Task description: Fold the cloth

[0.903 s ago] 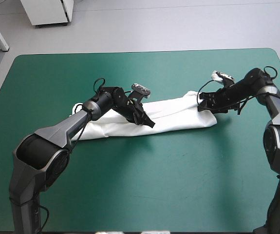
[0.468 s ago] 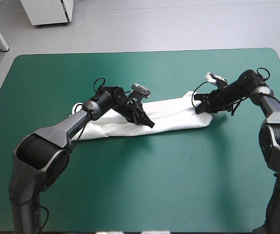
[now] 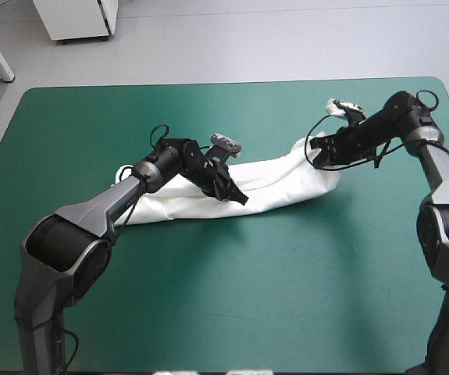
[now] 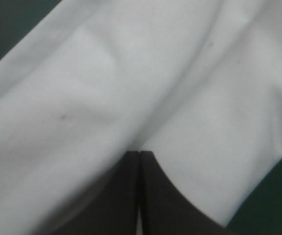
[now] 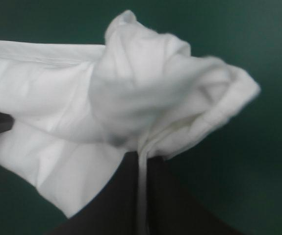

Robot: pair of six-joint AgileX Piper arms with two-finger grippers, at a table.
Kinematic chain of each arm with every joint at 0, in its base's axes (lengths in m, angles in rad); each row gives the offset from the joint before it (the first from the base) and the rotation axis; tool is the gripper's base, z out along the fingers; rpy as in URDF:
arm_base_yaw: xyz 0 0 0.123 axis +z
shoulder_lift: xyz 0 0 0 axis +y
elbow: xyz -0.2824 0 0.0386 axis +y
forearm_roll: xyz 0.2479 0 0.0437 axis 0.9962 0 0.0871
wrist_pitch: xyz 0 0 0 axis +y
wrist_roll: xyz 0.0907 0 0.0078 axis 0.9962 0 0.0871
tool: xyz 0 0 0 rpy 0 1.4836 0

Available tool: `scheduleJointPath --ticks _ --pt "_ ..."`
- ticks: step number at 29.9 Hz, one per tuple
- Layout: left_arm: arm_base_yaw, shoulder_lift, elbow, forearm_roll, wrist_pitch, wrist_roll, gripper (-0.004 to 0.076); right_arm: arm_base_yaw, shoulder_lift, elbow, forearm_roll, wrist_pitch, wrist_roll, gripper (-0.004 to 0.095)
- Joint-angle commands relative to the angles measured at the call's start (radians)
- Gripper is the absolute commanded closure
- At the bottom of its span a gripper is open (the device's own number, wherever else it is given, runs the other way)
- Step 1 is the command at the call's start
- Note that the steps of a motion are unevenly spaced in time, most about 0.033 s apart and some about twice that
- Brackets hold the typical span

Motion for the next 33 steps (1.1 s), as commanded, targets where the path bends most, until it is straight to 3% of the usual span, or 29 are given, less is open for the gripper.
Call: scheduleJointPath --ticks 1,18,26,33 --pt "-0.005 -0.041 -0.015 0.018 0.025 -0.021 0.0733 0.002 -0.133 -0.048 0.051 0.025 -0.006 0.0921" --pt "-0.005 -0.045 -0.03 0.034 0.039 -0.037 0.0733 0.002 -0.245 -0.048 0.062 0.044 -0.008 0.0921" --pt "0.028 -0.112 -0.241 0.192 0.211 -0.099 0.0733 0.002 -0.245 -0.048 0.079 0.043 -0.008 0.0921" --pt "0.172 -0.255 -0.31 0.258 0.282 -0.151 0.0733 0.006 -0.245 -0.048 0.252 0.041 -0.04 0.0921"
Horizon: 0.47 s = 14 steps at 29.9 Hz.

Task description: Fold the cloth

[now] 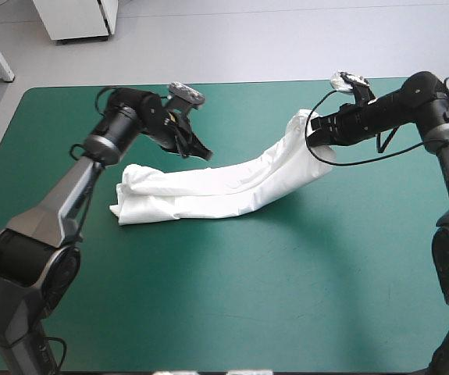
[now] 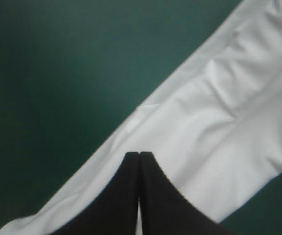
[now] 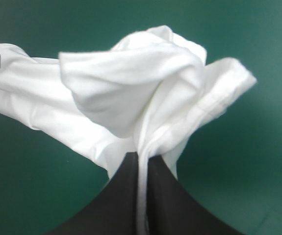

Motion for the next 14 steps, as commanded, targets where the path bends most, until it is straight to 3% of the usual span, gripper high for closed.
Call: scheduleJointPath --ticks 1,6,14 --pt "0.081 -0.148 -0.038 0.006 0.002 -0.019 0.0733 0.007 -0.065 -0.034 0.164 -0.008 -0.032 0.0921" --pt "0.215 -0.27 -0.038 0.006 0.002 -0.019 0.0733 0.078 -0.065 -0.035 0.258 -0.038 -0.055 0.0921" --pt "0.347 -0.416 -0.038 0.008 -0.02 -0.019 0.0733 0.278 -0.06 -0.035 0.265 -0.21 -0.058 0.0921"
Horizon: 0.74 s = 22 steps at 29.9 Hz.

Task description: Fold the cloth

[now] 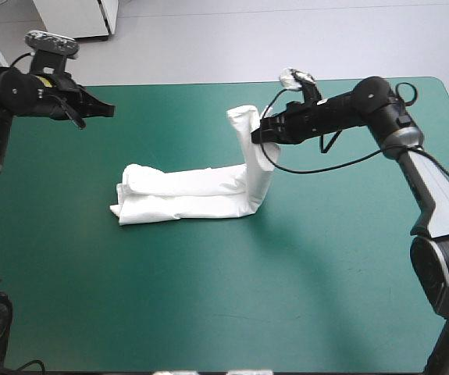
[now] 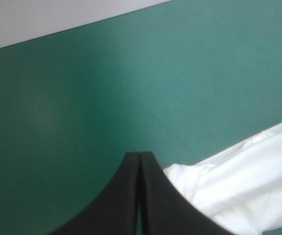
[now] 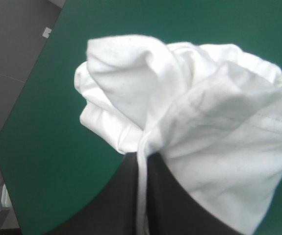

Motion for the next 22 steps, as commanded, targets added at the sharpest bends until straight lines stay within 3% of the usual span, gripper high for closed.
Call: scheduleJointPath --ticks 1,15,22 --pt "0.022 -0.098 -0.03 -0.014 -0.062 -0.01 0.0733 0.084 -0.056 -0.037 0.075 -0.101 -0.013 0.0921" --pt "0.027 -0.166 -0.03 -0.012 -0.038 -0.01 0.0733 0.348 0.256 -0.352 0.081 -0.117 0.007 0.0921" --pt "0.027 -0.168 -0.03 -0.012 -0.027 -0.01 0.0733 0.392 0.378 -0.528 0.082 -0.058 -0.018 0.0874"
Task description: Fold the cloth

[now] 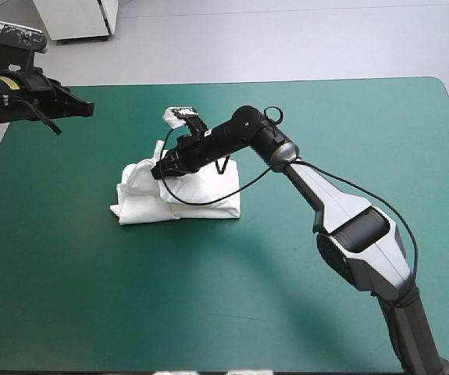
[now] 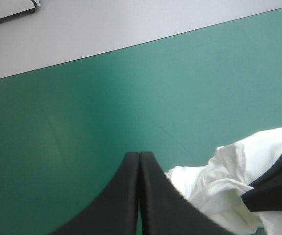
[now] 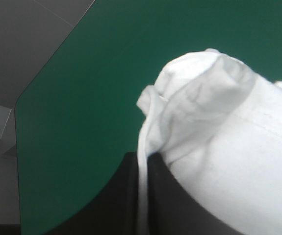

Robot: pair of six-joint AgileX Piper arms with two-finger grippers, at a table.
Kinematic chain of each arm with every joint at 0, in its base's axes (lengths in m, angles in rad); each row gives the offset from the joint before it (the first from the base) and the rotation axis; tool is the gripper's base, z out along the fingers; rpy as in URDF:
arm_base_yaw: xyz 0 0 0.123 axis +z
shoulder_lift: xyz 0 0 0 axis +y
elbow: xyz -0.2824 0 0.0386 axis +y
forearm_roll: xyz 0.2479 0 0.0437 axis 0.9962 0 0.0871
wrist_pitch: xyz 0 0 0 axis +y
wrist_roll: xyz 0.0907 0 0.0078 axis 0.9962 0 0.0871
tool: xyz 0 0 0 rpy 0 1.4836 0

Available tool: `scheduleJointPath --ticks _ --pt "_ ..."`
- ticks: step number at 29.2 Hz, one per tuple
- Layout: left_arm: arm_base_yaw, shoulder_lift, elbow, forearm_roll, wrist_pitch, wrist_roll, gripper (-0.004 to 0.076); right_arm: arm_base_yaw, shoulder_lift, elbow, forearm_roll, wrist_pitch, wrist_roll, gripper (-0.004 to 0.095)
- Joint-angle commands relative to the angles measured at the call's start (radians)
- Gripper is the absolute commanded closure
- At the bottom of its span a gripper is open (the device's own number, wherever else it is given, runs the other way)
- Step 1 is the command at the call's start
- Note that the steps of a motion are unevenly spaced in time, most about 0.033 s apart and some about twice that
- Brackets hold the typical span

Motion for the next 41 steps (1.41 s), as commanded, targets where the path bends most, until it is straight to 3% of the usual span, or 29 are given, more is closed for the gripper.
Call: scheduleJointPath --ticks 1,10,15,22,29,35,41 --pt "0.001 -0.039 -0.03 -0.012 -0.05 -0.008 0.0733 0.003 -0.025 -0.108 0.06 0.029 -0.022 0.0831" --pt "0.001 -0.039 -0.03 -0.019 -0.039 -0.003 0.0733 0.001 -0.012 -0.162 -0.06 0.06 -0.015 0.0384" --pt "0.001 -0.041 -0.03 -0.019 -0.021 -0.01 0.0733 -0.043 -0.012 -0.235 -0.154 0.153 0.042 0.0377" --pt "0.001 -0.062 -0.025 -0.047 -0.007 -0.008 0.0733 -0.25 -0.107 -0.234 -0.29 0.214 0.166 0.0377" --pt "0.001 -0.117 0.024 -0.051 -0.011 -0.008 0.0733 -0.428 -0.293 0.047 -0.313 0.214 0.174 0.0377" --pt "0.001 -0.139 0.08 -0.073 -0.015 -0.008 0.0732 -0.436 -0.351 0.282 -0.251 0.212 0.095 0.0377" --pt "0.001 -0.139 0.087 -0.077 -0.026 -0.004 0.0732 -0.337 -0.251 0.296 -0.226 0.18 0.049 0.0377"
